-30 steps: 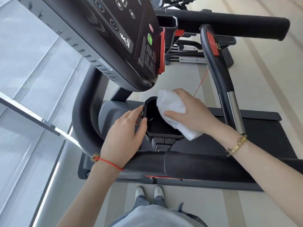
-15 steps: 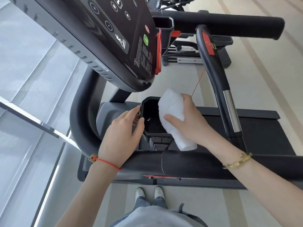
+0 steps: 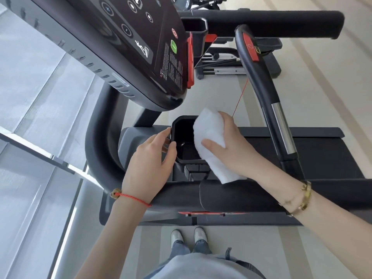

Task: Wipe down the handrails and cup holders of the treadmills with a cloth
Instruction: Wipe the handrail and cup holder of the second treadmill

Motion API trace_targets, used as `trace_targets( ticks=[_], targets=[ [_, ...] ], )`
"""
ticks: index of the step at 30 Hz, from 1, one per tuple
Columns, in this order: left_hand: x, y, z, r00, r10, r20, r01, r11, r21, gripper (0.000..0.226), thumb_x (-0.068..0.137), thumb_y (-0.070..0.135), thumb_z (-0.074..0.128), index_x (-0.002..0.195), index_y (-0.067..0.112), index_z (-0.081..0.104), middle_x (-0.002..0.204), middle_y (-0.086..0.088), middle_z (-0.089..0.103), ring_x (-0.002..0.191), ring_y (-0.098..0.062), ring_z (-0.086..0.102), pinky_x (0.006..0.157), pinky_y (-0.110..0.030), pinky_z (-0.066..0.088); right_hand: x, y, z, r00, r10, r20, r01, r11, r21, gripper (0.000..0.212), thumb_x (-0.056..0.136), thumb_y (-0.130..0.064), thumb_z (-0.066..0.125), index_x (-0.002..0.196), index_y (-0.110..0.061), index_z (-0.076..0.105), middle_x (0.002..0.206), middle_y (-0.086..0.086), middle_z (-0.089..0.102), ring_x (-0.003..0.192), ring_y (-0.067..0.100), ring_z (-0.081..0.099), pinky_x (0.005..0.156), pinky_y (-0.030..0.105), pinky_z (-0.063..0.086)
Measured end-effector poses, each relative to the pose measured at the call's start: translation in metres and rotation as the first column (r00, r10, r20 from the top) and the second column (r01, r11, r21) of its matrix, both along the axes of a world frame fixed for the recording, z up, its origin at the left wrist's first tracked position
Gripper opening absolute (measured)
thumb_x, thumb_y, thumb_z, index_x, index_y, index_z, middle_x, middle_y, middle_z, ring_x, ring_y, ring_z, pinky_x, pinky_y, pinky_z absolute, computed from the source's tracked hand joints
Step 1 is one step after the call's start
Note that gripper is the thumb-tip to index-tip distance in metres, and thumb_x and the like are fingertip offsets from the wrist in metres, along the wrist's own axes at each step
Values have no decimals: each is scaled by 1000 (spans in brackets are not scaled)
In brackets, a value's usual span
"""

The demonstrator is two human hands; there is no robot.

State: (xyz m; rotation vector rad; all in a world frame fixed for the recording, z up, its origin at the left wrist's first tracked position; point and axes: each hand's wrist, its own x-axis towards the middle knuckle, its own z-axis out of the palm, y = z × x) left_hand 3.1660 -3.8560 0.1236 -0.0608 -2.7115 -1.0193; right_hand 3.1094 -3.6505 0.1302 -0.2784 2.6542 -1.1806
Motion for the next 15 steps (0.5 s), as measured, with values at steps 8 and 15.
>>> trace_targets(
  ticks=[8,15],
  targets=[
    [0,1,0,1000,10,-3,-10,1000,23,42,96,33,49,136,19,55,103,7,67,88,-6,64,85,-33,55,-28,-9,19,999,-23,47,21,999,44,58,96,-47,50,140,-16,28,128,5,50,108,25,53,88,40,46],
    [1,1,1,1000,18,12,-18,1000,22,46,95,38,46,137,20,54,105,9,66,89,-4,63,85,-28,54,-1,3,2,997,14,76,-7,996,-91,74,93,-44,55,149,-27,10,147,0,37,125,20,44,97,34,40]
  ],
)
